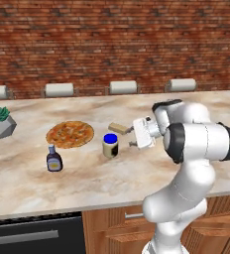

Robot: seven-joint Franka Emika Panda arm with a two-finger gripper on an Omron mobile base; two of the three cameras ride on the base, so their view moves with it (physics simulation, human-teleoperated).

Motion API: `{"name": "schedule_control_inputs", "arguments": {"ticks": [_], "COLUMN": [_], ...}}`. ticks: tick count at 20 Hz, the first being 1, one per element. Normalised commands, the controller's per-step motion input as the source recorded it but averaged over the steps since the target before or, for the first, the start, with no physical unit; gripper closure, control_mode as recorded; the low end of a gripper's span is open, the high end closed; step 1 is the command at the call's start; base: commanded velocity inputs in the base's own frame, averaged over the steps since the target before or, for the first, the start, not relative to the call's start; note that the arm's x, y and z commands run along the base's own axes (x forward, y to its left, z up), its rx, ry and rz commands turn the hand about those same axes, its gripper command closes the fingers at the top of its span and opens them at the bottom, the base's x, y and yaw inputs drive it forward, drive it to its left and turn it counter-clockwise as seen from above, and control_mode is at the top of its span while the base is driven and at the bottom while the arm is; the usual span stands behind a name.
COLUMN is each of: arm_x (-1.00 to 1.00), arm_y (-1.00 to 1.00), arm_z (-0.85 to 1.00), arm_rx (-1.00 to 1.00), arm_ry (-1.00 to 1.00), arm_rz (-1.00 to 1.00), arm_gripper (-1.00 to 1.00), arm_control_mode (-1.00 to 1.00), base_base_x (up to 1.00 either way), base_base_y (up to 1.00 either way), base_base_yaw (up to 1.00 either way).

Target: Move the mayonnaise and condiment bottle from the cabinet to the dining counter.

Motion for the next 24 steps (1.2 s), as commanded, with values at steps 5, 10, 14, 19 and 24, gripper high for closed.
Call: {"name": "schedule_control_inputs", "arguments": {"ticks": [5, 10, 14, 19, 24], "arm_x": [-0.70, -0.74, -0.86, -0.92, -0.87], "arm_y": [-0.09, 0.05, 0.21, 0.40, 0.58], "arm_z": [0.95, 1.00, 0.93, 0.66, 0.48], "arm_rx": [0.00, -0.06, -0.12, -0.18, -0.22], "arm_ry": [-0.12, 0.00, 0.00, 0.00, 0.00], "arm_rz": [0.00, 0.00, -0.04, -0.09, -0.08], "arm_gripper": [-1.00, -1.00, -1.00, -1.00, -1.00], "arm_control_mode": [-1.00, -1.00, -1.00, -1.00, -1.00], "base_base_x": [0.00, 0.00, 0.00, 0.00, 0.00], "base_base_y": [0.00, 0.00, 0.00, 0.00, 0.00], "base_base_yaw": [0.00, 0.00, 0.00, 0.00, 0.00]}}
